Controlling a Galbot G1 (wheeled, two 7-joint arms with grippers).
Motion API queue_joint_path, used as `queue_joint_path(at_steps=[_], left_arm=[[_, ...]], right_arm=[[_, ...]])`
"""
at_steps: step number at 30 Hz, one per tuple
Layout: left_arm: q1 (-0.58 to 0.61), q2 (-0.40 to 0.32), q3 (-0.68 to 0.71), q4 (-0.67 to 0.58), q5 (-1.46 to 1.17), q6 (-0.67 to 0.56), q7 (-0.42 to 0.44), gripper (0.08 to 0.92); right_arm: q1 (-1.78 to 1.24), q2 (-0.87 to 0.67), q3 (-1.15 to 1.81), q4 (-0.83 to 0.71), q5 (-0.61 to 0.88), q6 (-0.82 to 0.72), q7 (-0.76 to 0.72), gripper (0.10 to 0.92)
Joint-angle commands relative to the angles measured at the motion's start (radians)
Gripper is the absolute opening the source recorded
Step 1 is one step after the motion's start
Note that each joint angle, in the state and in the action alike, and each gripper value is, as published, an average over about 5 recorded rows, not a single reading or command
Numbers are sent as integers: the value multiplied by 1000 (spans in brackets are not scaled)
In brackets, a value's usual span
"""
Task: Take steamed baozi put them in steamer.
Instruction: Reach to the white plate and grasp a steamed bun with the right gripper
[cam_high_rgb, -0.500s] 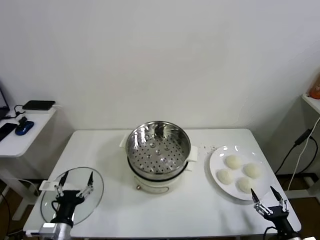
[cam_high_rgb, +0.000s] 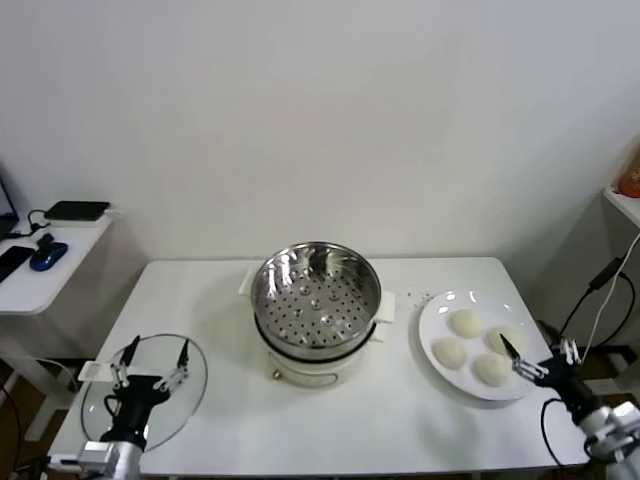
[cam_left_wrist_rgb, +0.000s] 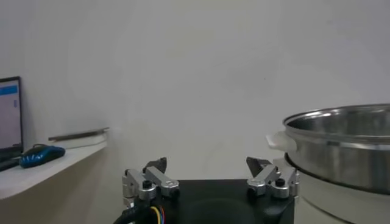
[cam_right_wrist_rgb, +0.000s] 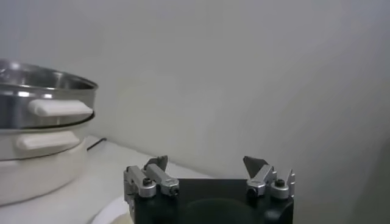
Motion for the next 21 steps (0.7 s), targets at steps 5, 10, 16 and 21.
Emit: queue_joint_path(at_steps=[5,10,16,21], left_arm=[[0,11,17,2,-7,0,2,823],[11,9,31,-7,-6,-1,-3,823],[13,15,30,-10,-7,1,-4,823],[10,17,28,-9,-9,5,-7,823]], right_arm=[[574,-298,-385,-229,-192,-151,-427,823],[925,-330,-765,-391,-245,-109,-561,823],[1229,-285,-1117,-520,-321,-56,-659,823],[1392,-219,-1351,-628,-365,-5,-695,823]])
